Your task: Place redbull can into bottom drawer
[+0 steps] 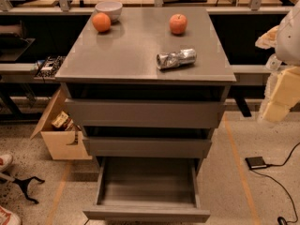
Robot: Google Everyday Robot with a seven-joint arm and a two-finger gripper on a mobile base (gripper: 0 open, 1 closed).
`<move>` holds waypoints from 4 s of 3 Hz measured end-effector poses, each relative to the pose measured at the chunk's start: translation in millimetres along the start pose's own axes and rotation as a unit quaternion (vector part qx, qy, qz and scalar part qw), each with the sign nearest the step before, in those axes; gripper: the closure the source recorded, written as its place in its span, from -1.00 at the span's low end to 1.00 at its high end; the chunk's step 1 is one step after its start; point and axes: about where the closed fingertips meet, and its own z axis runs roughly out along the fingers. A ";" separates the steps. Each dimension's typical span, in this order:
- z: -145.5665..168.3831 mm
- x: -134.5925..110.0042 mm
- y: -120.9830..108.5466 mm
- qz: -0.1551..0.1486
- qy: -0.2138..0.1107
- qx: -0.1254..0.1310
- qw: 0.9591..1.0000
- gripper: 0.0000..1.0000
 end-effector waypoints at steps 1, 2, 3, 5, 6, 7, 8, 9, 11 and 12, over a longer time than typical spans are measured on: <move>-0.7 -0.8 -0.6 -0.001 -0.001 0.002 1.000 -1.00; 10.9 -13.8 -23.6 -0.017 -0.021 0.000 1.000 -1.00; 33.9 -32.9 -59.2 -0.037 -0.046 -0.012 0.998 -1.00; 85.5 -99.1 -128.8 -0.073 -0.090 -0.011 0.993 -1.00; 104.5 -118.3 -150.4 -0.094 -0.073 0.000 0.993 -1.00; 120.7 -127.8 -165.8 -0.110 -0.050 0.006 0.993 -1.00; 131.3 -129.5 -177.8 -0.121 -0.026 0.013 0.992 -1.00; 139.4 -127.4 -186.5 -0.126 -0.004 0.016 0.992 -1.00; 159.1 -124.4 -196.0 -0.127 0.018 0.002 0.992 -1.00; 168.3 -127.3 -199.7 -0.128 0.028 -0.006 0.991 -1.00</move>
Offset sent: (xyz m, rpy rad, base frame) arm 0.0742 0.0193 -0.0089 0.0780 -0.0176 0.1173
